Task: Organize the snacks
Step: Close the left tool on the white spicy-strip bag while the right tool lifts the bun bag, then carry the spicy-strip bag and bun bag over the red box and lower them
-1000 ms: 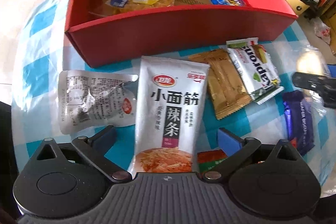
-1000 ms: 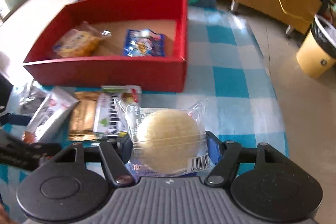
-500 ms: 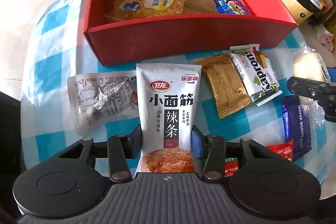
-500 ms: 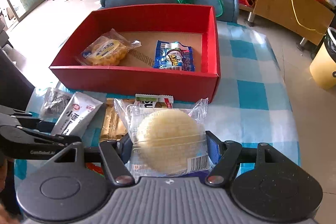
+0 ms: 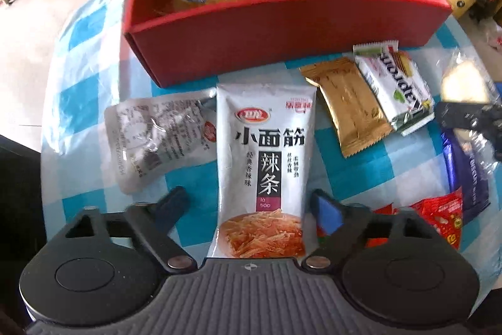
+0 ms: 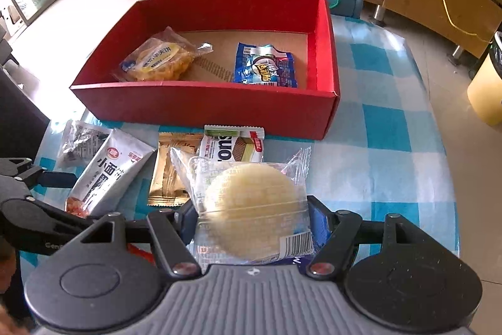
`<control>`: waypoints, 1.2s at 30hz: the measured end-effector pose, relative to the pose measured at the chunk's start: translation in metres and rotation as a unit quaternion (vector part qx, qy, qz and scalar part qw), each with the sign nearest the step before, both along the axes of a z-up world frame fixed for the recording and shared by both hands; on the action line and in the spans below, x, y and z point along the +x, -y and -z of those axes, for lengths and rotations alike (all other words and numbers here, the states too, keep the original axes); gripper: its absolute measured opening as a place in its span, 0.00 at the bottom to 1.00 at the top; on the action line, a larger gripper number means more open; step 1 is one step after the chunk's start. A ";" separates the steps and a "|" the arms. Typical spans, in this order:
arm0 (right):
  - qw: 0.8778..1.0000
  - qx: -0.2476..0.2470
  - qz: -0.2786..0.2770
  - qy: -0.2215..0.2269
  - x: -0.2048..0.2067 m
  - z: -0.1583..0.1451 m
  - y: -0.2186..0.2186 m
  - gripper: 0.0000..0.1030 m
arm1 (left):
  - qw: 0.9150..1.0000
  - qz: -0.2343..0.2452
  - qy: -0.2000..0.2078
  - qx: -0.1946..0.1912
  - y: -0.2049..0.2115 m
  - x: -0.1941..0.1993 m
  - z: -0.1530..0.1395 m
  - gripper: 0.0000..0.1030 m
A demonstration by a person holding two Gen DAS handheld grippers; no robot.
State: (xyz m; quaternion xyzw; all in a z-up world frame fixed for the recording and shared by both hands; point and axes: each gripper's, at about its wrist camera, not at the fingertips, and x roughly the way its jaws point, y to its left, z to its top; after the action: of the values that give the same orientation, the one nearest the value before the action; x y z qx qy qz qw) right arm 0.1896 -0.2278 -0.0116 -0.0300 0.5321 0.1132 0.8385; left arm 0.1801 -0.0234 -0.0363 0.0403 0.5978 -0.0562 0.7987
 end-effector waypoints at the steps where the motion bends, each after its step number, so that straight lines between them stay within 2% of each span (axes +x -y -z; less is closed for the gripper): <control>1: 1.000 0.000 0.000 0.000 0.000 0.001 0.000 0.64 | 1.000 0.001 0.003 -0.007 -0.001 -0.001 -0.004 0.58; 2: 1.000 -0.001 0.000 0.000 0.000 0.001 -0.001 0.64 | 1.000 -0.002 0.000 -0.019 -0.003 -0.002 -0.006 0.53; 4: 1.000 -0.004 -0.004 0.002 -0.001 0.000 -0.004 0.63 | 0.999 -0.008 -0.006 -0.033 -0.006 -0.006 -0.010 0.51; 7: 1.000 -0.009 -0.011 0.008 -0.003 -0.002 -0.009 0.63 | 1.000 -0.009 -0.006 -0.029 -0.006 -0.007 -0.013 0.50; 17: 1.000 -0.005 -0.013 0.015 -0.001 -0.008 -0.014 0.63 | 0.998 -0.012 0.021 -0.064 -0.008 -0.006 -0.037 0.50; 36: 0.999 -0.001 -0.005 0.032 0.011 -0.020 -0.019 0.63 | 0.995 0.008 0.070 -0.073 0.010 0.002 -0.064 0.50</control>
State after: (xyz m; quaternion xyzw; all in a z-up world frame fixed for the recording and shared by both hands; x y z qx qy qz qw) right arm 0.2008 -0.2088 0.0080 -0.0369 0.5046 0.1159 0.8547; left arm 0.1821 -0.0333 0.0280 -0.0095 0.5345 -0.1030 0.8388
